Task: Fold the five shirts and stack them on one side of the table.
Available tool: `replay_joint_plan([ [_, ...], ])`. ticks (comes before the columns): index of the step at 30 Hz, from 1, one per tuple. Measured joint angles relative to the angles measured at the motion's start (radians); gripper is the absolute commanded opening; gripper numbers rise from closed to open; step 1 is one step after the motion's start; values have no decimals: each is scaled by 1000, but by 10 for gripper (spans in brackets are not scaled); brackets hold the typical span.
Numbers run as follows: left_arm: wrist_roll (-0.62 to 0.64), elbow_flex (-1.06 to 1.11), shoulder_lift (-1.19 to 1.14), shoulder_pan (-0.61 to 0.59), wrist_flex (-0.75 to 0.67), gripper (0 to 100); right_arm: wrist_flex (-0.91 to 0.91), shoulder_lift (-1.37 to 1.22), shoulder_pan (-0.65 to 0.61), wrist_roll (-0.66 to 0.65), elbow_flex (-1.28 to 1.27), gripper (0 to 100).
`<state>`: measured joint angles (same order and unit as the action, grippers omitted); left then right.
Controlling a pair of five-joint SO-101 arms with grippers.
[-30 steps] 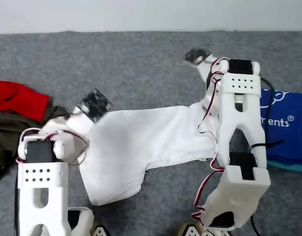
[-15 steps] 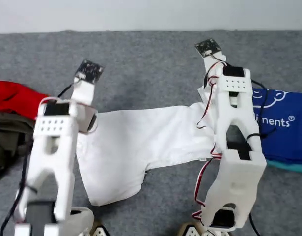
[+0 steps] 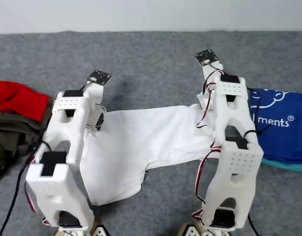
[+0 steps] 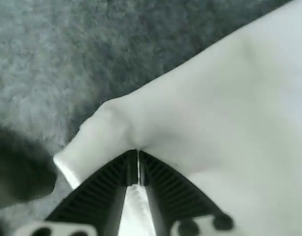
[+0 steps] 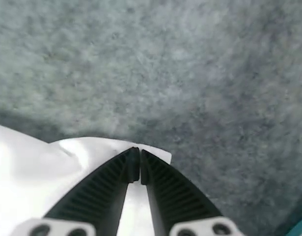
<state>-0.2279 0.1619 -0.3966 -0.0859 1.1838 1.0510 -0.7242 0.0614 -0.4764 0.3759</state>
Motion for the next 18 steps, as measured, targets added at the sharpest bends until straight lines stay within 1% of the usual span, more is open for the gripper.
replay_joint_plan([
  [3,2,-44,-34,-9,28,14,49,-25,21,-17,60,9],
  [8,-31,-64,-35,-41,38,14,160,-49,72,-31,153,9],
  [13,-38,-74,-34,-43,80,14,273,-51,81,-32,235,11],
  [18,-40,-75,101,-20,110,14,419,-14,43,-34,321,12],
])
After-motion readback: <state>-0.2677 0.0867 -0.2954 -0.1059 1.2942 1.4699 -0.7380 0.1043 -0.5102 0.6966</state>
